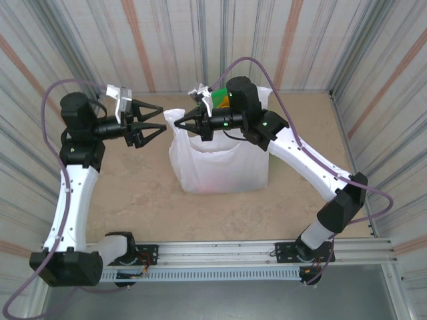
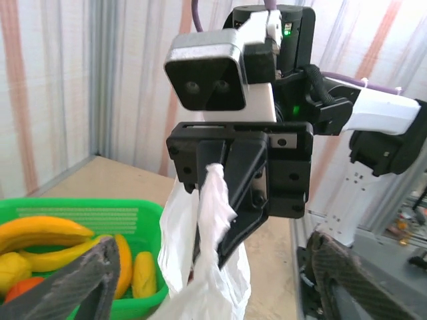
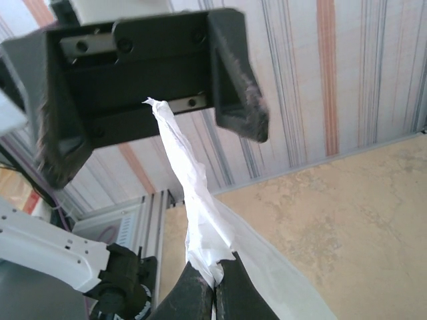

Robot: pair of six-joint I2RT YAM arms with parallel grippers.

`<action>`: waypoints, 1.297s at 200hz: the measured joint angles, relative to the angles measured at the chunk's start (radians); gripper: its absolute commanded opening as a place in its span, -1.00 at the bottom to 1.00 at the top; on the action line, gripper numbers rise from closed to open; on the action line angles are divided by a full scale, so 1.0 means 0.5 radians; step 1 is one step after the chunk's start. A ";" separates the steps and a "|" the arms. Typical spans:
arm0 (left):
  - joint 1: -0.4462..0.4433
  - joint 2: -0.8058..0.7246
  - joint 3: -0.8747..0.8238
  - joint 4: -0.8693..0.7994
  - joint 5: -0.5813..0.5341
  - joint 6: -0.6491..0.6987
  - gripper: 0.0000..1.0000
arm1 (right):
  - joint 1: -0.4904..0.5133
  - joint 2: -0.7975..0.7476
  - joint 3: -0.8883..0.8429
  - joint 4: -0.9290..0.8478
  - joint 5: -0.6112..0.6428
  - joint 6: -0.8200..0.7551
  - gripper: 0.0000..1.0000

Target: Place the fake fruits into the plastic bag and tie a complex knot

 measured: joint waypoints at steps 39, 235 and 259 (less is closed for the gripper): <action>0.001 -0.282 -0.342 0.230 -0.253 -0.124 0.85 | -0.043 -0.002 -0.001 0.008 0.027 0.051 -1.00; -0.481 -0.108 -1.067 1.355 -0.646 -0.374 0.58 | -0.077 -0.103 -0.125 0.156 0.036 0.224 -1.00; -0.528 -0.018 -1.009 1.395 -0.638 -0.372 0.45 | -0.077 -0.103 -0.125 0.157 0.015 0.226 -1.00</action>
